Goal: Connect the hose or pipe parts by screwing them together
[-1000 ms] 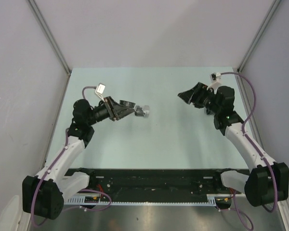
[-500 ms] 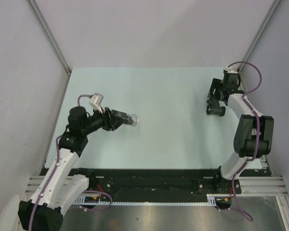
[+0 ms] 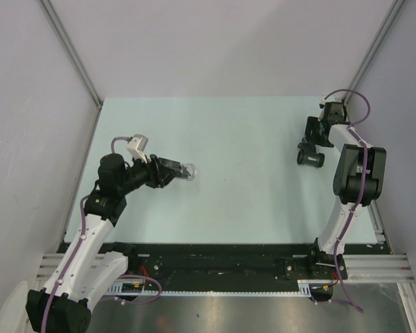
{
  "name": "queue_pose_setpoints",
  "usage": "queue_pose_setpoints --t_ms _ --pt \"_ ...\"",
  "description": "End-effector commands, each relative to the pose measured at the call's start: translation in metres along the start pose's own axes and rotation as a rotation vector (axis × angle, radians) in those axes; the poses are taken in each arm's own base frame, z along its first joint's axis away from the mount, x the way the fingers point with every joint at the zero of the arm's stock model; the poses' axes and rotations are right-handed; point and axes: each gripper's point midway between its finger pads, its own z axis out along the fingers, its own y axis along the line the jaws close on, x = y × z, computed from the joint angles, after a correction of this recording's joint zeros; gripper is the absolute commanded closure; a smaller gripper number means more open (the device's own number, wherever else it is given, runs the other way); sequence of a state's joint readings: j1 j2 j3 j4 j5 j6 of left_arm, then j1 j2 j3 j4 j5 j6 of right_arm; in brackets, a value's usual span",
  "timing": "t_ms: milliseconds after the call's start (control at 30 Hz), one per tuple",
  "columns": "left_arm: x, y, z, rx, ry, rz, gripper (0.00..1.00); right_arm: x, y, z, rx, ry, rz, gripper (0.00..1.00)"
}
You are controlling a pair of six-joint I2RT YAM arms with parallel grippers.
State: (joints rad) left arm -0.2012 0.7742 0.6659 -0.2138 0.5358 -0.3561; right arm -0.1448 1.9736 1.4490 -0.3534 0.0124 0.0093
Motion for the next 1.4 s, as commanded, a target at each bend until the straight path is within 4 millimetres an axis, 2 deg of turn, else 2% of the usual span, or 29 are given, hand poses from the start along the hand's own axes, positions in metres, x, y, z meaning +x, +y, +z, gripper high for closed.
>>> queue_pose_setpoints --t_ms 0,133,167,200,267,300,333,400,467,533,667,733,800,833,967,1033,1100,1133,1167,1200,1267,1300,1333,1367 --pt "-0.009 0.000 -0.001 -0.002 -0.031 0.040 1.00 -0.002 0.021 0.004 -0.115 0.021 -0.016 0.32" --pt "-0.010 0.001 -0.001 -0.009 -0.035 0.039 1.00 0.008 0.051 0.002 -0.172 0.063 0.065 0.47" --pt "-0.010 0.001 -0.001 -0.009 -0.036 0.040 1.00 0.012 0.061 0.001 -0.182 0.078 0.072 0.48" --pt "-0.011 0.001 -0.001 -0.010 -0.038 0.039 1.00 0.023 0.079 -0.004 -0.192 0.120 0.094 0.49" --pt "-0.010 0.002 -0.001 -0.016 -0.039 0.040 1.00 0.036 0.092 -0.008 -0.166 0.164 0.120 0.52" --pt "-0.010 0.003 -0.002 -0.019 -0.040 0.040 1.00 0.044 0.092 -0.013 -0.152 0.193 0.164 0.53" --pt "-0.011 0.003 -0.001 -0.020 -0.042 0.040 1.00 0.054 0.115 -0.019 -0.172 0.211 0.152 0.55" --pt "-0.010 0.004 -0.001 -0.025 -0.041 0.037 1.00 0.069 0.125 -0.032 -0.180 0.223 0.179 0.56" --pt "-0.009 0.005 -0.002 -0.032 -0.041 0.034 1.00 0.077 0.150 -0.051 -0.221 0.219 0.219 0.56" --pt "-0.009 0.006 -0.002 -0.036 -0.041 0.033 1.00 0.098 0.165 -0.058 -0.222 0.244 0.264 0.55" --pt "-0.010 0.006 -0.003 -0.045 -0.045 0.034 1.00 0.135 0.220 -0.083 -0.301 0.288 0.332 0.58" --pt "-0.011 0.006 -0.004 -0.049 -0.051 0.036 1.00 0.143 0.239 -0.091 -0.338 0.298 0.330 0.58" --pt "-0.011 0.008 -0.005 -0.059 -0.055 0.037 1.00 0.145 0.257 -0.101 -0.377 0.288 0.319 0.55" --pt "-0.011 0.008 -0.006 -0.062 -0.056 0.039 1.00 0.142 0.260 -0.105 -0.393 0.281 0.316 0.49" --pt "-0.013 0.010 -0.007 -0.077 -0.064 0.042 1.00 0.128 0.258 -0.120 -0.442 0.227 0.241 0.36" --pt "-0.013 0.009 -0.008 -0.076 -0.065 0.042 1.00 0.121 0.252 -0.128 -0.475 0.187 0.137 0.29" --pt "-0.013 0.010 -0.007 -0.075 -0.064 0.042 1.00 0.118 0.247 -0.132 -0.487 0.136 -0.007 0.27" --pt "-0.013 0.010 -0.007 -0.077 -0.064 0.042 1.00 0.113 0.249 -0.141 -0.515 0.100 -0.062 0.27" --pt "-0.013 0.010 -0.007 -0.079 -0.062 0.040 1.00 0.109 0.252 -0.145 -0.539 0.063 -0.114 0.27" --pt "-0.013 0.010 -0.007 -0.079 -0.064 0.039 1.00 0.109 0.257 -0.151 -0.593 0.017 -0.251 0.27" --pt "-0.014 0.010 -0.008 -0.083 -0.066 0.041 1.00 0.107 0.272 -0.169 -0.699 -0.088 -0.380 0.27" --pt "-0.014 0.011 -0.008 -0.084 -0.068 0.042 1.00 0.115 0.282 -0.183 -0.814 -0.103 -0.443 0.27" --pt "-0.014 0.010 -0.008 -0.085 -0.070 0.043 1.00 0.118 0.284 -0.190 -0.870 -0.157 -0.550 0.26" --pt "-0.014 0.010 -0.009 -0.086 -0.072 0.044 1.00 0.108 0.289 -0.207 -0.930 -0.251 -0.602 0.26"
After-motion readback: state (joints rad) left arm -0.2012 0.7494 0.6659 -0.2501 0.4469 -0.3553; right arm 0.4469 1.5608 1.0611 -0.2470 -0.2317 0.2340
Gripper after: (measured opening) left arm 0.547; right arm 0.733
